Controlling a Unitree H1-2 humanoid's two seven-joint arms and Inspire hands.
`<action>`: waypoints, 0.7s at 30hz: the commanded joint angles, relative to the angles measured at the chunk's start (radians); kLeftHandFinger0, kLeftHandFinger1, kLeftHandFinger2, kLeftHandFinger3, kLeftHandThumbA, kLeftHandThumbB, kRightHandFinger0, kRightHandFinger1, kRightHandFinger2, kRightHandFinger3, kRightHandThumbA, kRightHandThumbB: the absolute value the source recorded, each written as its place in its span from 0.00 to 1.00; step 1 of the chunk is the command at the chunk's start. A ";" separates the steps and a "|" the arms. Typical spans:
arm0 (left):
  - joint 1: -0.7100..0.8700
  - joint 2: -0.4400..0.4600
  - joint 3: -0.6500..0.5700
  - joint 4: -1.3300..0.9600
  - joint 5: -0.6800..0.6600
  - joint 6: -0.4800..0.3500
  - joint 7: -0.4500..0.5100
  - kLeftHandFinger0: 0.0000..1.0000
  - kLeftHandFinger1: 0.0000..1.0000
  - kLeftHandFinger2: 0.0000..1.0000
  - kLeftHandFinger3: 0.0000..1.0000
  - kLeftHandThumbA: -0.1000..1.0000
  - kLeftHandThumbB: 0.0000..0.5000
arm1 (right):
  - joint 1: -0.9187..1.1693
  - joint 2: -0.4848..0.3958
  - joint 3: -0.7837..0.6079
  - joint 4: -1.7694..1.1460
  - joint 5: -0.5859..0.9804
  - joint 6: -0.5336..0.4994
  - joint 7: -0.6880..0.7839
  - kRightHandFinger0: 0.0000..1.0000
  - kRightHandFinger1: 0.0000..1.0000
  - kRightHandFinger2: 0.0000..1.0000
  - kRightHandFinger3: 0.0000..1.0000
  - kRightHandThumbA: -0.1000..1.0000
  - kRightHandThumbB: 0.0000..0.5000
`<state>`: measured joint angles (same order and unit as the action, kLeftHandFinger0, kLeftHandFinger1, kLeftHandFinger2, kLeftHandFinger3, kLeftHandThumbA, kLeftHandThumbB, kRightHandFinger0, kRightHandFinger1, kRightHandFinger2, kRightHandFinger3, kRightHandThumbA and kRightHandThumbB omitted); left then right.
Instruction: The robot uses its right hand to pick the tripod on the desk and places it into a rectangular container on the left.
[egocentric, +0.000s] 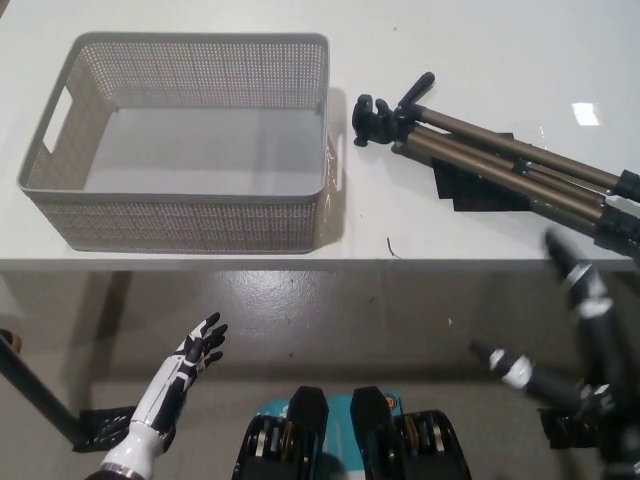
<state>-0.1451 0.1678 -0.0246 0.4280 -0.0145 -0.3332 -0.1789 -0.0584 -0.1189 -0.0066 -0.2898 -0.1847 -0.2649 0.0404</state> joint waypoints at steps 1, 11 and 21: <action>-0.013 0.018 -0.005 -0.036 -0.007 -0.055 -0.020 1.00 1.00 1.00 1.00 1.00 1.00 | -0.216 -0.098 -0.070 -0.214 -0.247 0.210 0.048 1.00 1.00 1.00 1.00 0.99 0.76; -0.010 0.019 -0.008 -0.012 0.012 -0.078 -0.010 1.00 1.00 1.00 1.00 1.00 1.00 | -0.718 -0.253 0.050 0.145 -0.473 0.471 0.161 1.00 1.00 1.00 1.00 1.00 0.91; -0.011 0.020 -0.004 -0.007 0.013 -0.082 -0.005 1.00 1.00 1.00 1.00 1.00 1.00 | -1.047 -0.242 0.275 0.785 -0.585 0.502 0.082 1.00 1.00 1.00 1.00 1.00 1.00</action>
<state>-0.1438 0.1678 -0.0247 0.4312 -0.0130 -0.3341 -0.1791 -0.8686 -0.3354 0.1496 0.1873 -0.5717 0.0996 0.1247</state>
